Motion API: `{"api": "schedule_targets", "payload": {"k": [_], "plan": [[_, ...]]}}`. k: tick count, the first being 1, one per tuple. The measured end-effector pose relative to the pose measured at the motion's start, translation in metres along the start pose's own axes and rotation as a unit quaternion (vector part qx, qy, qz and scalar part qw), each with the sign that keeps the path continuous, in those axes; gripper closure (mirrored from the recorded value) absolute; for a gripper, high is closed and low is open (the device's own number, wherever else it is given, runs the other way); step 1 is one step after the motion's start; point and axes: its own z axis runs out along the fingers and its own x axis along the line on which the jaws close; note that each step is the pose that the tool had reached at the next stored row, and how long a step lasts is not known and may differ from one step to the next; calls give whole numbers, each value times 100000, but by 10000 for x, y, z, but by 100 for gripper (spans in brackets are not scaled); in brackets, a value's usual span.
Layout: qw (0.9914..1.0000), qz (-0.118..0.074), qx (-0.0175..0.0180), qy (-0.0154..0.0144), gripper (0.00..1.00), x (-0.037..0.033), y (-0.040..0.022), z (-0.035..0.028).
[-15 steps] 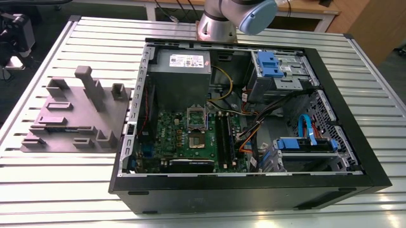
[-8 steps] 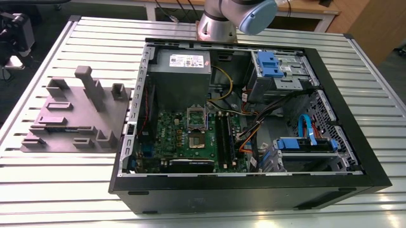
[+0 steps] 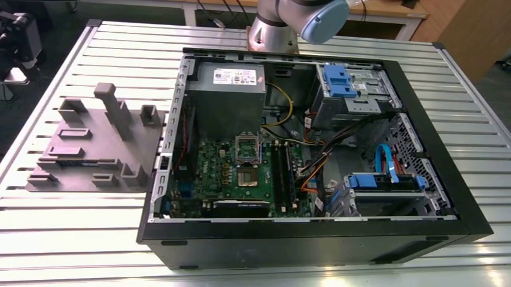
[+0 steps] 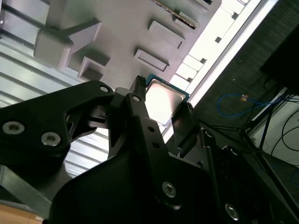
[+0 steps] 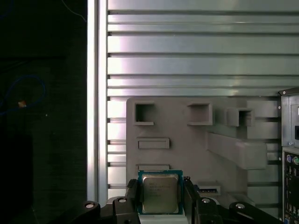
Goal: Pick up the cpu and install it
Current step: 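Pick up the cpu and move it towards the insertion slot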
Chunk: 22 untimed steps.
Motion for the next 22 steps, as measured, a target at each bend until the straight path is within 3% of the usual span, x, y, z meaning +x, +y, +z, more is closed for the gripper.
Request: {"api": "schedule_targets", "payload": {"k": [22], "plan": [[100000, 0, 3, -11, 53, -3, 31, -235]]}}
